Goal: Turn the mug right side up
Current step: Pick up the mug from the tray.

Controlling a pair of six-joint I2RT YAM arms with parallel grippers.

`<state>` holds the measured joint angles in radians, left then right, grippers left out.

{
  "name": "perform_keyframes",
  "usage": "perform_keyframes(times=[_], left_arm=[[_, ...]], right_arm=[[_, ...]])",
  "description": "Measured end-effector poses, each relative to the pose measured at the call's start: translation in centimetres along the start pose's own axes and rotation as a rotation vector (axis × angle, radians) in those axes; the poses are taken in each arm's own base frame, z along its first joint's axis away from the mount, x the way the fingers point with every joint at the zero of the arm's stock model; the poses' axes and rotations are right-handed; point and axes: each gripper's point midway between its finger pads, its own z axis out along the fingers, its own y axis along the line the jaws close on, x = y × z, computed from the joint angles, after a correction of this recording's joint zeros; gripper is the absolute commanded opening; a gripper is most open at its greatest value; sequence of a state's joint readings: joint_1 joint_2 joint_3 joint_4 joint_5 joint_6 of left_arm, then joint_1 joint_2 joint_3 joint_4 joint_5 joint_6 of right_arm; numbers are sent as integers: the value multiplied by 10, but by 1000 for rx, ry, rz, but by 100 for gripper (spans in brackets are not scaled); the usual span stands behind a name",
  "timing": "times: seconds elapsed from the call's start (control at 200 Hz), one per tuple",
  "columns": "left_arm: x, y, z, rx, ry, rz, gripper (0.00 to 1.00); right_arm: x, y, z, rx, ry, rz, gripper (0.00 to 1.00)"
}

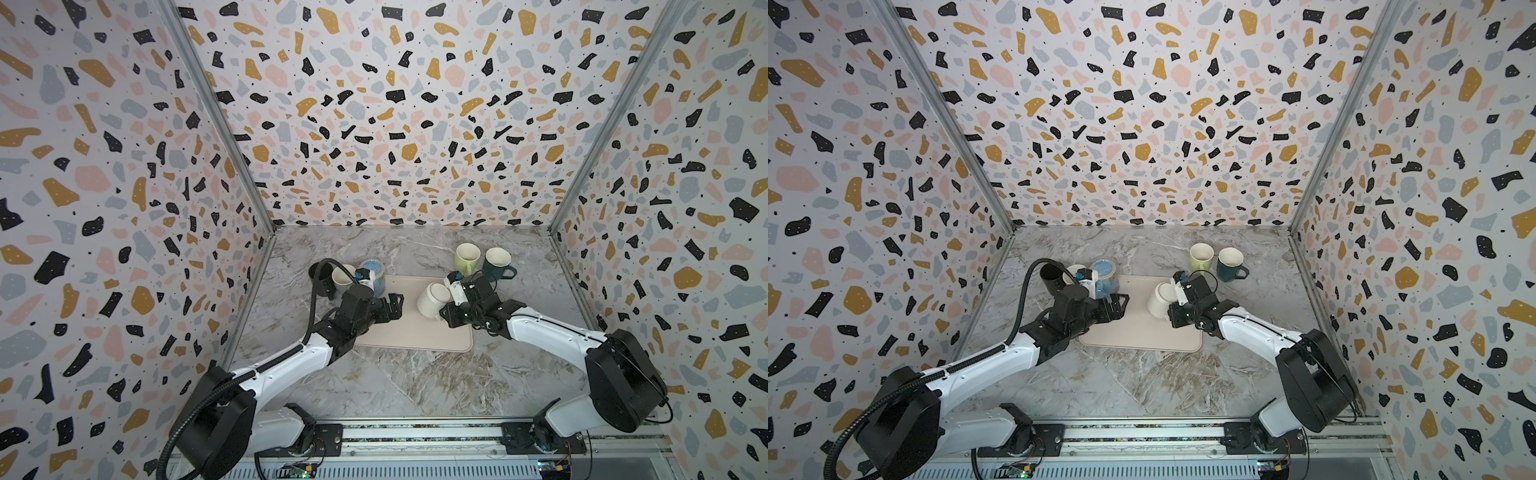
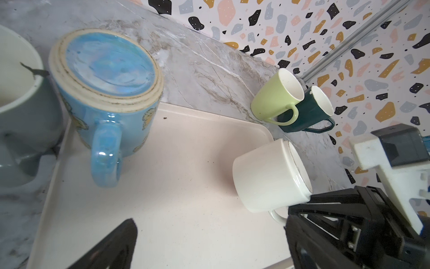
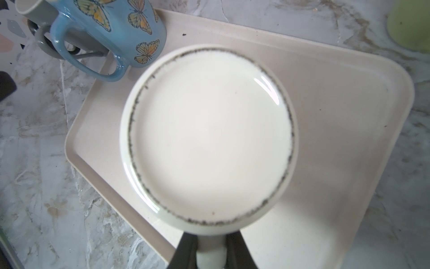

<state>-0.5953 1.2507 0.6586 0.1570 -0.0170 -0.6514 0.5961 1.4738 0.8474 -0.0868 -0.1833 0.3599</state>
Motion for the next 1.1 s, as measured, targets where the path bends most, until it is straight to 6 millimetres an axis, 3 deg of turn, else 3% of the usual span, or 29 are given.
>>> perform_keyframes(times=[0.521, 0.811, 1.101], left_arm=[[10, -12, 6, 72, 51, -45, 100], [12, -16, 5, 96, 68, -62, 100], [-1, -42, 2, 222, 40, -129, 100]], right_arm=[[-28, -1, -3, -62, -107, 79, 0], [-40, 11, -6, -144, -147, 96, 0], [-34, 25, -11, -247, -165, 122, 0]])
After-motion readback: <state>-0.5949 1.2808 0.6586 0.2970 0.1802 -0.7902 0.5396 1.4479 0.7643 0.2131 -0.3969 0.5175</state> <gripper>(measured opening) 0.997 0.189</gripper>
